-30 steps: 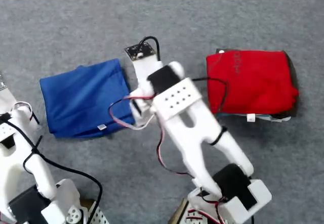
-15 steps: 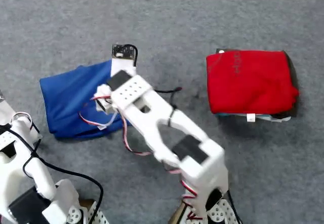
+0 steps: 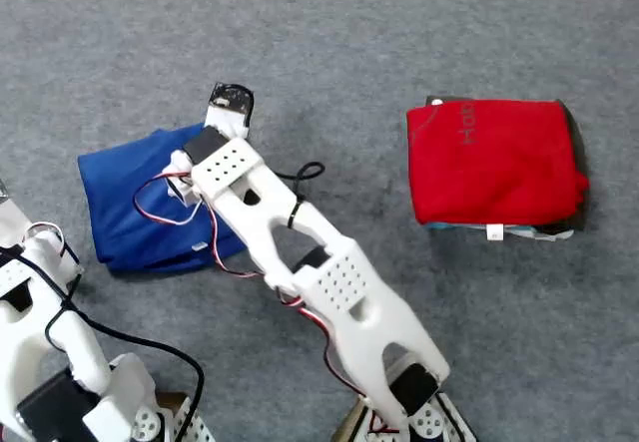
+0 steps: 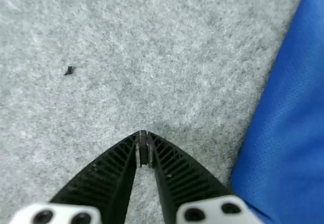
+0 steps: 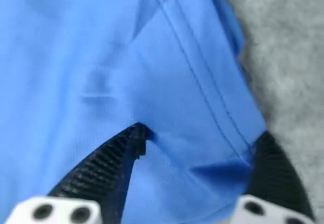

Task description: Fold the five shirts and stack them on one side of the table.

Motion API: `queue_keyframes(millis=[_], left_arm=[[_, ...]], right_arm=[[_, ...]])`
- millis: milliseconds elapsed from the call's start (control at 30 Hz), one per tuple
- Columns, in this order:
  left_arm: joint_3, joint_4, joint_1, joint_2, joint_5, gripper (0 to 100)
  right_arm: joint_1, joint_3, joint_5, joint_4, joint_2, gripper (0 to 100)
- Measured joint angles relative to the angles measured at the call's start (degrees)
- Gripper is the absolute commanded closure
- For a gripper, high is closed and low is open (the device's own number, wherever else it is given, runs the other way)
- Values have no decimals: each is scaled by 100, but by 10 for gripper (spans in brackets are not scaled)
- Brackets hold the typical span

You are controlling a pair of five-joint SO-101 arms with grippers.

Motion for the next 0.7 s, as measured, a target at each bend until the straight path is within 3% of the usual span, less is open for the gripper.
queue_keyframes(millis=[100, 167, 433, 700], left_arm=[[0, 0, 0, 0, 0, 982], [0, 0, 0, 0, 0, 982], [0, 0, 0, 0, 0, 982], [0, 0, 0, 0, 0, 982]], right_arm=[[9, -791, 0, 589, 413, 996], [44, -1248, 0, 932, 651, 963], [114, -2462, 360, 1653, 1029, 994], [1037, -2488, 1354, 1749, 765, 995]])
